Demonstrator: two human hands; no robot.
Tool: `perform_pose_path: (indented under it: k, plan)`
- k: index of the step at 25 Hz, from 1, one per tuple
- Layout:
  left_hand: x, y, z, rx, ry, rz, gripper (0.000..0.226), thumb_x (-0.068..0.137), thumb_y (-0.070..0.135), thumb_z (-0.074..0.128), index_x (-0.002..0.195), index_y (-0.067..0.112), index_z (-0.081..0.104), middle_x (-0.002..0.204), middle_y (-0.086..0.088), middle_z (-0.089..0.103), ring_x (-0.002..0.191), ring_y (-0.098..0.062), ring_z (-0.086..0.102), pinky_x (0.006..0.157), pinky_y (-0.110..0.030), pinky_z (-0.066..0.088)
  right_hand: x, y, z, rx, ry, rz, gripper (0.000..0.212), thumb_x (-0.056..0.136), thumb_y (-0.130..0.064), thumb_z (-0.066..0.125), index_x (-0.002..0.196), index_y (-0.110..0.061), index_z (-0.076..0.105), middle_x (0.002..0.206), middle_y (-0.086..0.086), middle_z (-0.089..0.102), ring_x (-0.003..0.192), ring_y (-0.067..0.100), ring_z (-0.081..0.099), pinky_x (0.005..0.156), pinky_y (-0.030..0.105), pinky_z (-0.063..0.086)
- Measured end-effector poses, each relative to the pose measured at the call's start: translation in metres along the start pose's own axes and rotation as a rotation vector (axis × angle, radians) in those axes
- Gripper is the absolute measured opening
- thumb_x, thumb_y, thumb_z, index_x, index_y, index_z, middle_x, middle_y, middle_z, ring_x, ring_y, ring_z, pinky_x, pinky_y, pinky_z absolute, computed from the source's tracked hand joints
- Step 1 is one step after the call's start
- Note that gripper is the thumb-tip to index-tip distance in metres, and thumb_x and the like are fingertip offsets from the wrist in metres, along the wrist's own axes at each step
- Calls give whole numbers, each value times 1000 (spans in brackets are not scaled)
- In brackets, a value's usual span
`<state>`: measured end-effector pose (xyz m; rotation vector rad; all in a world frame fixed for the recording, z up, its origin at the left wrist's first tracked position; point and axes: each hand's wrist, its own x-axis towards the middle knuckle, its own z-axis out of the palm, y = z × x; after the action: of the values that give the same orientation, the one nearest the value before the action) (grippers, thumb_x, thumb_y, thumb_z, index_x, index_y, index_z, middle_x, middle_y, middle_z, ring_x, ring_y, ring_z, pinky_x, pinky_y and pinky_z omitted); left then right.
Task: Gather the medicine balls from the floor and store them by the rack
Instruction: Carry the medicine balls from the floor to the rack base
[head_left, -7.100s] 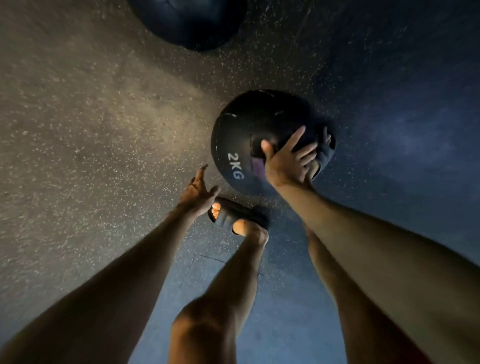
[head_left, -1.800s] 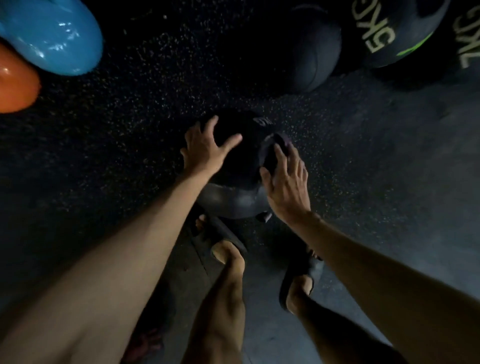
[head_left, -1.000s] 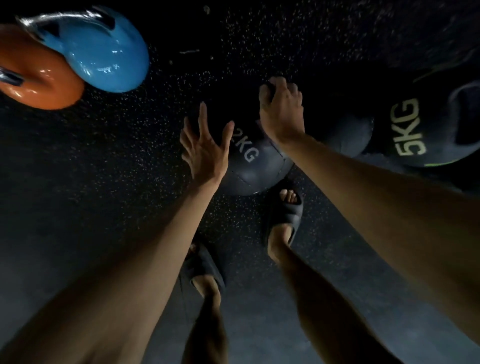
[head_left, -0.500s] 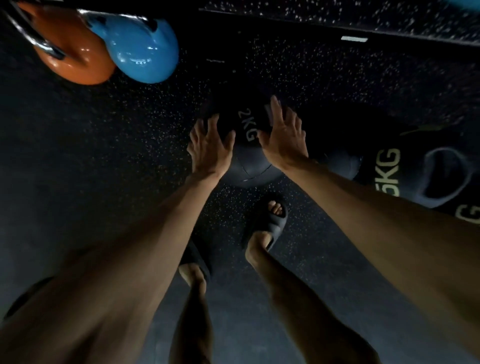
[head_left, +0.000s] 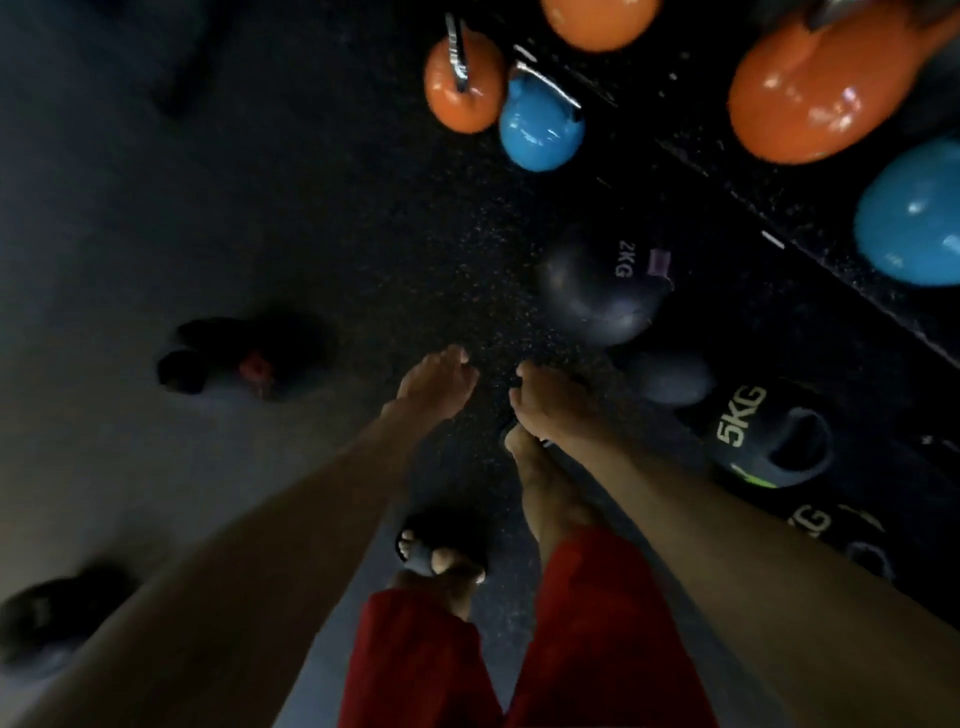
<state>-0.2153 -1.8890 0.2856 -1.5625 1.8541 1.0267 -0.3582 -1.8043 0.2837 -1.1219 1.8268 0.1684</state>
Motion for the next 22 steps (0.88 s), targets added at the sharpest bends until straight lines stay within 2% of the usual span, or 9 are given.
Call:
perform_pose_path:
  k: [5, 9, 11, 14, 17, 22]
  plan:
    - [-147, -146, -25, -89, 125, -107, 37, 102, 34, 46, 133, 15, 54, 134, -16, 60, 120, -39, 59, 96, -43, 47, -97, -132, 46, -243, -72, -178, 40, 103, -35, 43, 134, -12, 49, 130, 17, 59, 116, 36, 59, 95, 46, 50]
    - [-248, -274, -1, -305, 213, -192, 36, 100, 33, 50, 130, 14, 57, 132, -15, 61, 121, -37, 59, 101, -44, 48, -162, -238, 111, -394, -141, -294, 42, 105, -35, 41, 141, -14, 45, 129, 13, 58, 109, 30, 61, 81, 40, 50]
    - [-291, -340, 24, -418, 237, -214, 32, 99, 30, 52, 124, 12, 60, 127, -15, 64, 118, -36, 61, 100, -46, 49, -192, -288, 150, -466, -152, -334, 41, 105, -36, 42, 140, -15, 46, 128, 12, 59, 109, 29, 62, 82, 41, 51]
    - [-337, -419, 55, -501, 254, -263, 29, 98, 32, 52, 119, 14, 62, 122, -12, 67, 113, -32, 65, 96, -45, 51, -222, -345, 209, -564, -160, -381, 41, 104, -36, 44, 139, -16, 49, 133, 12, 58, 115, 29, 60, 93, 44, 52]
    - [-362, -471, 71, -554, 283, -313, 27, 97, 33, 54, 115, 15, 63, 117, -12, 68, 110, -33, 66, 93, -44, 53, -237, -390, 253, -652, -175, -452, 41, 103, -35, 45, 138, -13, 51, 136, 14, 56, 122, 31, 57, 97, 44, 49]
    - [-365, -553, 57, -604, 232, -353, 32, 100, 37, 49, 122, 18, 60, 122, -8, 67, 110, -29, 65, 92, -42, 54, -225, -469, 317, -715, -198, -495, 39, 103, -34, 46, 136, -15, 53, 135, 13, 57, 122, 31, 57, 94, 43, 48]
